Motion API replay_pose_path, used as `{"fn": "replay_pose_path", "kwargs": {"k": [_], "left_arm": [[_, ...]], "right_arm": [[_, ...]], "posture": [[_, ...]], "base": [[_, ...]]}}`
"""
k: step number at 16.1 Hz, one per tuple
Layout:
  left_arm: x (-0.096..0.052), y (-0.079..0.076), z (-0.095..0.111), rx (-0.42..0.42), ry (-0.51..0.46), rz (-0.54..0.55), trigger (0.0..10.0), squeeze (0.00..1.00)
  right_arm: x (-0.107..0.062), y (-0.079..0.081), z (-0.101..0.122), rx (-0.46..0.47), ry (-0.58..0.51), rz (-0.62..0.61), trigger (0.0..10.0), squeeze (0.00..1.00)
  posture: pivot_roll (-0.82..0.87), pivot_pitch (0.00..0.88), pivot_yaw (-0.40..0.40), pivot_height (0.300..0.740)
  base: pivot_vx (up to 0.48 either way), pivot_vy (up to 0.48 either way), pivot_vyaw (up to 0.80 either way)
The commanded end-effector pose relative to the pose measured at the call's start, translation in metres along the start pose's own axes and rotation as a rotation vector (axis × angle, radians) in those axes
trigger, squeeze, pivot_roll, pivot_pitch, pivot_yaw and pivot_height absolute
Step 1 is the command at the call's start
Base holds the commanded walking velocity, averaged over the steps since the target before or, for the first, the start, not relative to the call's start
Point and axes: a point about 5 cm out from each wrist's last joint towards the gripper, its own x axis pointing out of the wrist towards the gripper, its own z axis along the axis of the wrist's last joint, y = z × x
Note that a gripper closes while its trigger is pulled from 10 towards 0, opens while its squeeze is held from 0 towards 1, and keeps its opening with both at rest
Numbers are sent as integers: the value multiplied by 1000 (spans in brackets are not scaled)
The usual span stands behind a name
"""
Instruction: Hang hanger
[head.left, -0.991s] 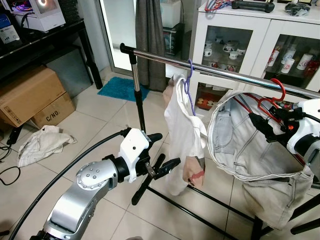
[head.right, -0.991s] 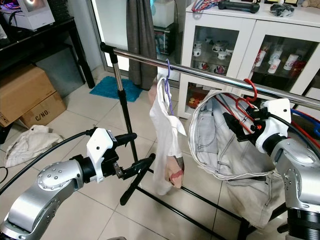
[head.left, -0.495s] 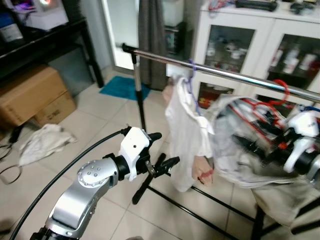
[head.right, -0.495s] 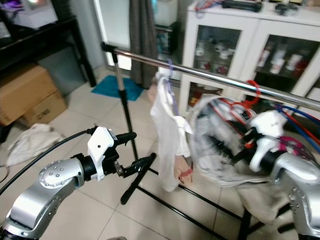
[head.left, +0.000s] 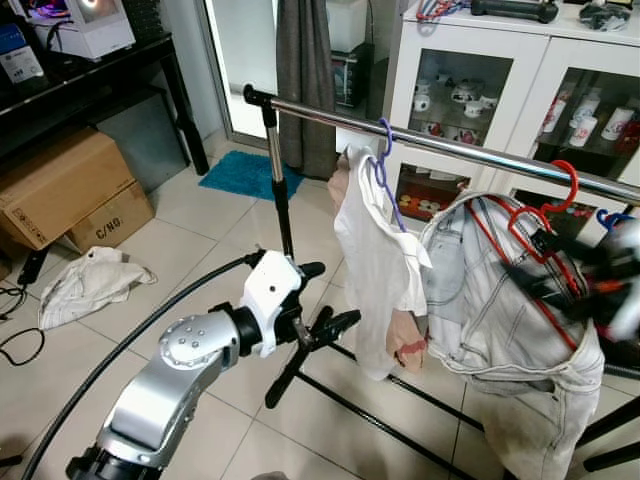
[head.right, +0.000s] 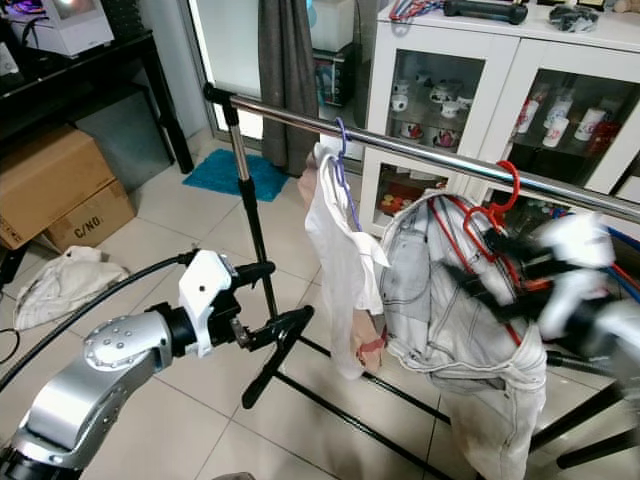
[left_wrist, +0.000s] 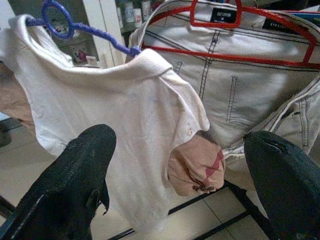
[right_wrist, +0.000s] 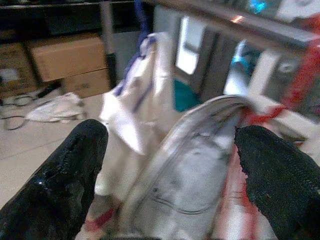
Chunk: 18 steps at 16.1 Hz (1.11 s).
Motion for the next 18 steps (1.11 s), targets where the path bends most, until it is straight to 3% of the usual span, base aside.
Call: {"fn": "replay_pose_path", "kwargs": {"k": [1, 3, 4, 5, 6, 7, 9, 11, 14, 18], "left_arm": [[2, 1, 3, 20, -2, -11, 10000, 902], [3, 1, 4, 23, -1, -19, 10000, 902], [4, 2, 5, 26, -3, -23, 10000, 902], [6, 3, 6, 29, -6, -26, 10000, 898], [6, 3, 6, 29, -6, -26, 10000, 898], [7, 3, 7, 31, -8, -28, 10000, 898], [9, 4, 9, 38, -13, -33, 10000, 894], [10, 4, 10, 40, -16, -33, 10000, 898], [10, 2, 9, 37, -15, -33, 10000, 898], [11, 2, 9, 40, -14, -39, 10000, 898]], "right_arm": [[-2, -1, 3, -4, -16, 0, 10000, 1000], [5, -10, 1, -31, 2, -82, 10000, 1000], [17, -12, 0, -26, 3, -120, 10000, 1000], [29, -10, -2, -8, 3, -124, 10000, 780], [31, -9, -2, -3, 3, -123, 10000, 780], [38, -7, -3, 16, 2, -117, 10000, 0], [63, 1, -7, 76, -1, -112, 10000, 0], [76, -2, -10, 92, 28, -178, 10000, 0], [84, -14, -10, 141, 41, -297, 10000, 0], [89, -16, -4, 144, 22, -311, 10000, 0]], "posture": [[75, 0, 64, 740], [68, 0, 78, 740], [70, 0, 79, 740], [74, 0, 79, 740], [74, 0, 79, 740], [81, 0, 76, 740], [90, 0, 67, 740], [90, 0, 67, 740], [93, 0, 60, 740], [95, 0, 62, 740]], "base": [[0, 0, 0], [0, 0, 0], [0, 0, 0], [0, 0, 0], [0, 0, 0], [0, 0, 0], [0, 0, 0], [0, 0, 0], [0, 0, 0], [0, 0, 0]]}}
